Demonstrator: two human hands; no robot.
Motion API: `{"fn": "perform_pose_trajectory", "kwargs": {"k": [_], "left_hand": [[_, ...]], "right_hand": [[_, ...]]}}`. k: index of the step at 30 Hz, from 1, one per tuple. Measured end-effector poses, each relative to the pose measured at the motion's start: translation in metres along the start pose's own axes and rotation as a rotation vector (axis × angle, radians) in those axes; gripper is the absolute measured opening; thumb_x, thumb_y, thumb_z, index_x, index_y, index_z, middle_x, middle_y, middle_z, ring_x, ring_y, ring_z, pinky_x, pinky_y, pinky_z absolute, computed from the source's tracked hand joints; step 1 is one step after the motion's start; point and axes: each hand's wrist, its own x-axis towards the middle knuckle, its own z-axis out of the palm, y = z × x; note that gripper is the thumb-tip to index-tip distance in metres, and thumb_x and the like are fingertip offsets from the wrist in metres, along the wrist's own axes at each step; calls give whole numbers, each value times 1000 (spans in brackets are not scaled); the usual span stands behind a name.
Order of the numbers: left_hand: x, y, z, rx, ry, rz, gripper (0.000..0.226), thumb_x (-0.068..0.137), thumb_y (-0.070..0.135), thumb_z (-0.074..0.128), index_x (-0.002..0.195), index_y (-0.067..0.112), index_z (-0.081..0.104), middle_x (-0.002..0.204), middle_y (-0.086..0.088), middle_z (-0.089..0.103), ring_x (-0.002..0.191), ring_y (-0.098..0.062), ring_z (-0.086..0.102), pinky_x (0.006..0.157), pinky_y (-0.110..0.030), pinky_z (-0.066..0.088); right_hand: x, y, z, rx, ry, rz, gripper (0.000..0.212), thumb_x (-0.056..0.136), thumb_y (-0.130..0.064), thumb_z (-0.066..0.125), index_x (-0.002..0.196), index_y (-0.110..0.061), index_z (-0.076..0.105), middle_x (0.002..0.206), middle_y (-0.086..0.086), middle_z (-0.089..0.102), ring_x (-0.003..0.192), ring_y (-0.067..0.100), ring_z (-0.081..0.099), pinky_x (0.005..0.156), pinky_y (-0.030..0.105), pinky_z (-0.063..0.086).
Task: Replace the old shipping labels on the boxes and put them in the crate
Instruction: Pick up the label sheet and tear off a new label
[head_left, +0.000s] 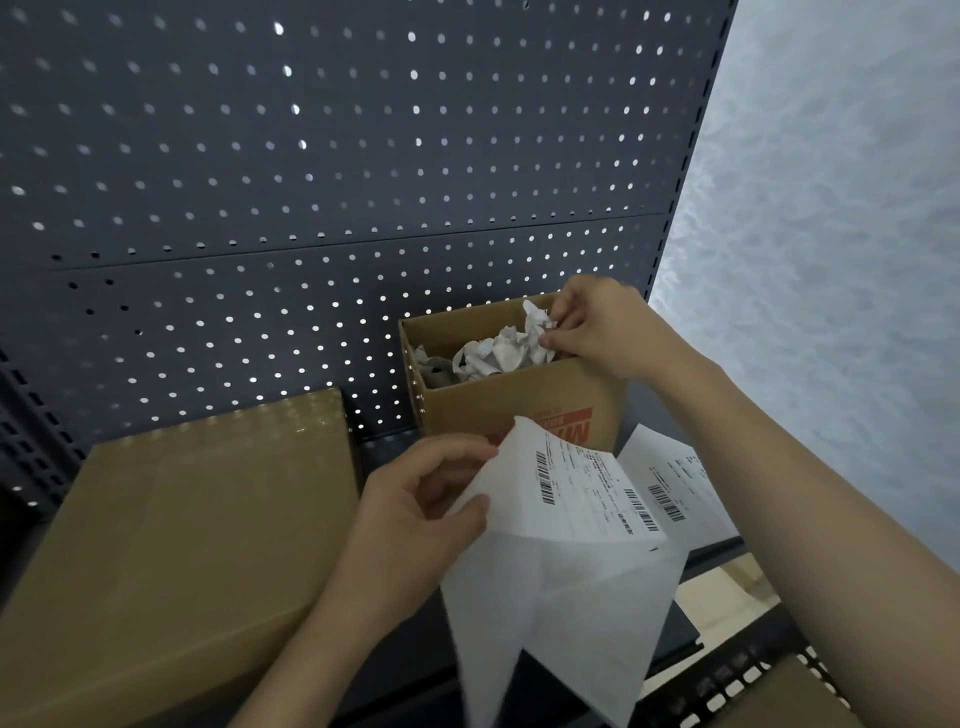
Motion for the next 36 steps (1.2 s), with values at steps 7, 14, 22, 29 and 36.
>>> {"fn": "perform_pose_trajectory", "kwargs": {"k": [7,14,22,29,36], "left_hand": [[0,6,0,-93,21,-165,43,79,-18,61,102,17,72,102,6,74,96,-10,69,83,-38,57],[4,4,-1,-145,28,-236,42,79,-20,58,102,13,72,102,2,74,98,-17,70,82,-42,56],[3,4,-2,-138,12,-210,40,80,-20,57,102,11,72,101,1,74,97,-15,70,84,-41,56],[1,2,-6,-158,-9,-157,41,81,-23,55,104,7,71,102,0,74,98,-15,70,77,-28,57],[-2,3,-9,-179,-42,-101,41,80,-24,53,104,5,70,103,-2,74,99,-15,69,78,-26,57]], "right_hand": [[-11,-1,-1,94,59,-95,9,91,-18,68,88,-15,76,75,-14,68,60,-3,61,62,8,43],[-17,0,5,32,101,-59,15,93,-13,60,92,-25,68,79,-14,65,69,-7,60,64,7,42],[-26,-6,2,63,291,-110,11,86,-11,64,89,-16,74,73,3,62,65,6,50,65,10,38],[-56,-18,5,107,179,-285,13,89,-11,65,95,-19,75,86,-14,64,71,4,56,66,11,41],[-85,-14,12,68,-200,-245,20,92,-26,65,112,-29,70,92,-17,67,76,5,58,66,15,46]]}}
